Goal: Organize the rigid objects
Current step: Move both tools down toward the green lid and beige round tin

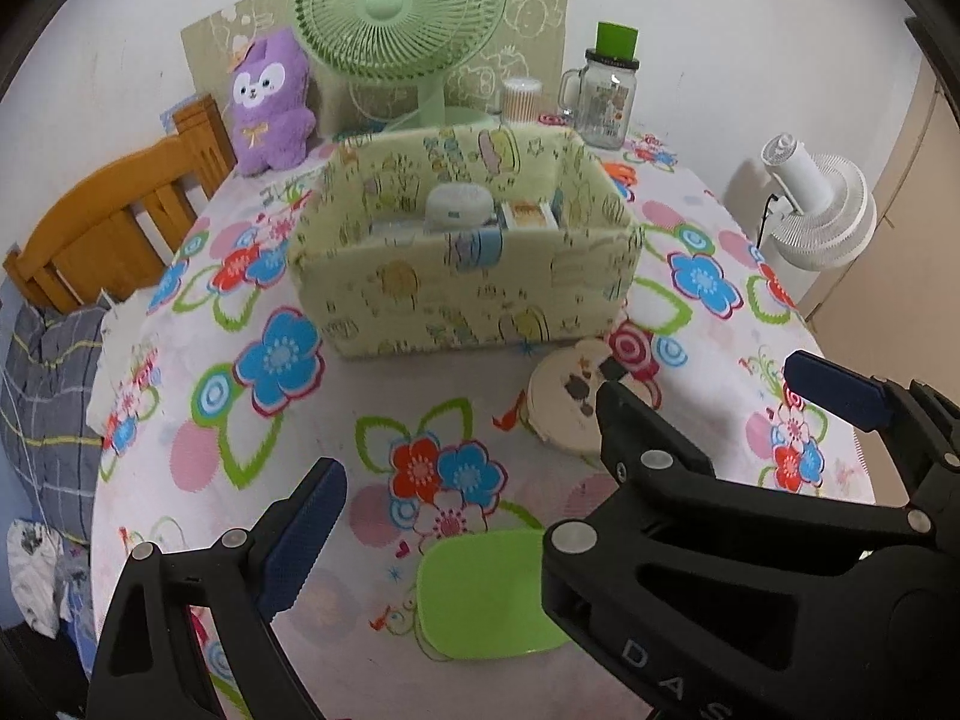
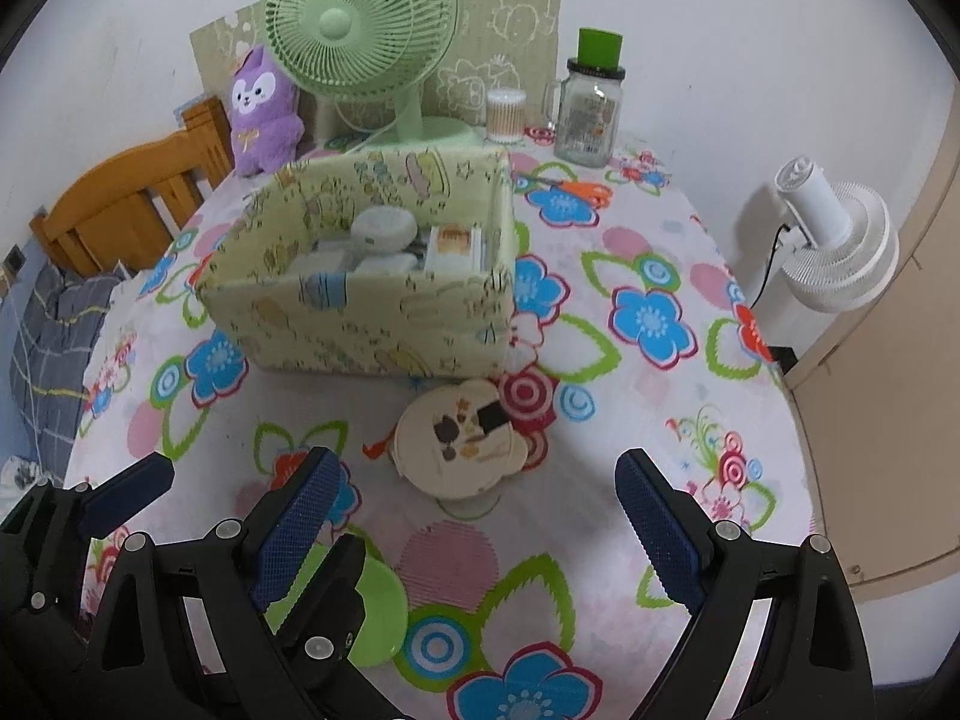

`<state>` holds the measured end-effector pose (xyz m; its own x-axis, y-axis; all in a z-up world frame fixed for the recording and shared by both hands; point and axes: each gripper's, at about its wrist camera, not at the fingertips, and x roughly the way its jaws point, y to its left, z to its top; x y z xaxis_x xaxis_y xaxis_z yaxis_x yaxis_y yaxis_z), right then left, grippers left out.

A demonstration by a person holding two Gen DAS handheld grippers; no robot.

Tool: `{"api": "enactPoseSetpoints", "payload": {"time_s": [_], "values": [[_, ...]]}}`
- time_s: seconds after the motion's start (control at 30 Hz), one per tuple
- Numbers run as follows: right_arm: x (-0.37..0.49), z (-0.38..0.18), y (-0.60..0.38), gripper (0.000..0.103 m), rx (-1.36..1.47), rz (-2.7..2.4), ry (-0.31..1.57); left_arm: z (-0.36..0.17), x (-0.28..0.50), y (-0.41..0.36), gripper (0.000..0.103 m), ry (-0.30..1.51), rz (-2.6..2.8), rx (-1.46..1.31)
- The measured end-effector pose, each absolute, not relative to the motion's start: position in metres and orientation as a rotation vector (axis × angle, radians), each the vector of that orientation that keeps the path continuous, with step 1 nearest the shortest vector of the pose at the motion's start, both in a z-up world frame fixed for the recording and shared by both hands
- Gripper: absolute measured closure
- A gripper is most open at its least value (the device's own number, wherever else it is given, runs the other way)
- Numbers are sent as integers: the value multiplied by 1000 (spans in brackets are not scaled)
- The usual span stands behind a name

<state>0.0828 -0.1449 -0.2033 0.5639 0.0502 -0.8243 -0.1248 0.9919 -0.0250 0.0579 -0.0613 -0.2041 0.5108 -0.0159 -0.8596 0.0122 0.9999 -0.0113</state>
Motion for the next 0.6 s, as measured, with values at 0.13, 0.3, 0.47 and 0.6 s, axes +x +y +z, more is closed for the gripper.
{"api": "enactPoseSetpoints", "payload": {"time_s": [0.13,0.3,0.47,0.6], "values": [[78,-215,-146,8,-81,122,970,-217,51,-61,7,1041,-23,-29],[72,-231,-147,8,-105,127,971,-235,45,-63,7,1059,-11,-53],[71,-247,-149,8,-119,130,983,-250,41,-65,2,1069,9,-64],[70,-257,-150,8,-132,152,981,-260,40,-67,1,1075,23,-63]]}}
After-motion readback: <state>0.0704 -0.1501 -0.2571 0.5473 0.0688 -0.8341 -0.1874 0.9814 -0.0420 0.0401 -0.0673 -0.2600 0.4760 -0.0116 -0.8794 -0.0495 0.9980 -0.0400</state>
